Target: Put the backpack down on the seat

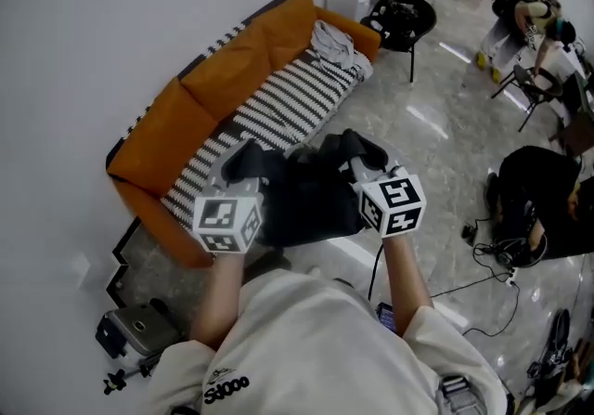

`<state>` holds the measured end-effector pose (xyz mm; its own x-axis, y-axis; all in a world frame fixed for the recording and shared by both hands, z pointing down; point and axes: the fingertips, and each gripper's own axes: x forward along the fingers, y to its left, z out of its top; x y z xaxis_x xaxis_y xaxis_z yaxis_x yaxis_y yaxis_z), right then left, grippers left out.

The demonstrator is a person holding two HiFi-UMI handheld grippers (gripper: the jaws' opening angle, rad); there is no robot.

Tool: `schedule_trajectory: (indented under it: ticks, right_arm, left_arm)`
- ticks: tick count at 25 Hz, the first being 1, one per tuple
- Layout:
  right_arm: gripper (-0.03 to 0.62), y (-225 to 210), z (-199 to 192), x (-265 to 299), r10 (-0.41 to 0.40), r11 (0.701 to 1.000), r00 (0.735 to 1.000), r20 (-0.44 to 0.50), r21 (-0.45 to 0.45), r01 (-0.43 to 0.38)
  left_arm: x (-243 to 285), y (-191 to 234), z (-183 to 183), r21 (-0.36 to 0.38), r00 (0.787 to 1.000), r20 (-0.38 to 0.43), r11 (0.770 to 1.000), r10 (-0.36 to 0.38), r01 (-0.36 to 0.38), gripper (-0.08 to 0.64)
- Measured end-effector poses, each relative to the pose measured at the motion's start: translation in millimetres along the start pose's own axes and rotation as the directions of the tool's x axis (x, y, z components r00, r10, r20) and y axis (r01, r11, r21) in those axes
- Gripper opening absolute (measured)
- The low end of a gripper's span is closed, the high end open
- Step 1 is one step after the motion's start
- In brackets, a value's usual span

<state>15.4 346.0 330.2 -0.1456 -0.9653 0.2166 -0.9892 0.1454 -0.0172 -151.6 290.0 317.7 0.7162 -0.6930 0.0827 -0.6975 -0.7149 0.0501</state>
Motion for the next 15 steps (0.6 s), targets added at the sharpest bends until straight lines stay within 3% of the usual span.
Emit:
schedule_trajectory:
  ticks: [9,15]
  right_arm:
    - [0.026,-34,-8,35,0.004,0.999,1.0,-0.019,0.032,-0.003]
    - [0.026,-65,-3,83,0.009,1.0,1.0,-0.01,0.024,-0.009]
  left_arm:
    - [46,8,-12,-0.018,1.0,-0.02,1.0,-0.002,0.001,0.009]
    - [104,31,-12,-0.026,1.0,-0.01,1.0,-0.005,0.005,0.009]
